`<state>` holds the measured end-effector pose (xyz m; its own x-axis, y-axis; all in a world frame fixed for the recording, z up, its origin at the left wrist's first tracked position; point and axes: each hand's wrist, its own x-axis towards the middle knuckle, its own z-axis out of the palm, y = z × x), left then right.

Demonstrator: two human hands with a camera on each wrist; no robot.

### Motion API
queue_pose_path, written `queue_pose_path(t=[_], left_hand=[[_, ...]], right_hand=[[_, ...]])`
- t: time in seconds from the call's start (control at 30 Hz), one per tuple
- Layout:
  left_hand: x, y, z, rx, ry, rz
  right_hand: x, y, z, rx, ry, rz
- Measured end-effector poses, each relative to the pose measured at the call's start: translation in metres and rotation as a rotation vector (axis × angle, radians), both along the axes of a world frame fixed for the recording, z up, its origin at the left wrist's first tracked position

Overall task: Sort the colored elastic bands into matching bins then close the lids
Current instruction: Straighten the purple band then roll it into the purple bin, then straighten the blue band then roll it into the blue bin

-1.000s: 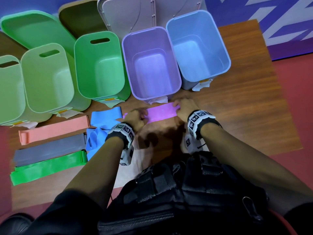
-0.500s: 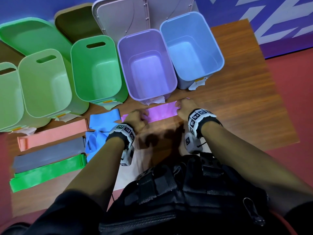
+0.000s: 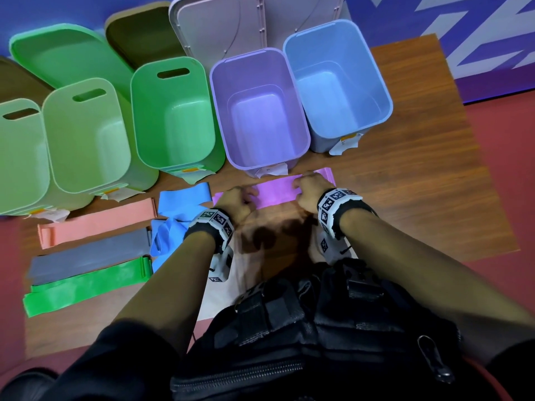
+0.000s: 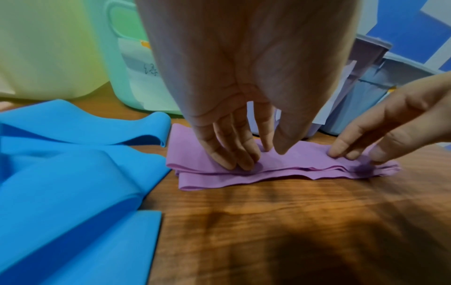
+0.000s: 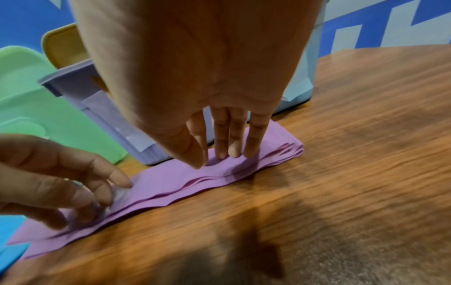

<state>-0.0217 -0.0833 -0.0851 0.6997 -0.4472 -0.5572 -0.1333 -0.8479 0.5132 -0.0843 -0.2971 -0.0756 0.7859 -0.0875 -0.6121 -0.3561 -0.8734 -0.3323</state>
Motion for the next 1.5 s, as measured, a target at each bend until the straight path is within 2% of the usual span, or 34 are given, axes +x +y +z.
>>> queue_pose_path(t=[0.17, 0.33, 0.47, 0.7, 0.93, 1.2, 1.37, 1.5], left_hand=[[-0.008, 0.008, 0.001, -0.009, 0.022, 0.094], [-0.009, 0.024, 0.008, 0.095, 0.008, 0.043], [-0.013, 0.044, 0.011, 0.104, -0.032, 0.045], [-0.012, 0.100, 0.022, 0.078, -0.037, 0.157], [0.001, 0.157, 0.023, 0.126, -0.063, 0.189], [0.015, 0.196, 0.018, 0.050, -0.097, 0.214], [0.025, 0.205, 0.012, 0.060, -0.103, 0.176], [0.030, 0.207, 0.007, 0.079, -0.078, 0.177]], right_hand=[[-0.001, 0.009, 0.003, -0.072, 0.054, 0.080], [0.002, 0.023, 0.011, -0.074, 0.054, 0.159], [0.009, 0.048, 0.014, -0.036, 0.028, 0.220], [0.025, 0.105, 0.016, 0.024, 0.018, 0.329], [0.046, 0.167, 0.002, 0.102, -0.005, 0.342], [0.060, 0.222, -0.008, 0.066, 0.012, 0.404], [0.060, 0.236, -0.011, -0.008, 0.029, 0.364], [0.061, 0.233, -0.012, 0.038, 0.050, 0.356]])
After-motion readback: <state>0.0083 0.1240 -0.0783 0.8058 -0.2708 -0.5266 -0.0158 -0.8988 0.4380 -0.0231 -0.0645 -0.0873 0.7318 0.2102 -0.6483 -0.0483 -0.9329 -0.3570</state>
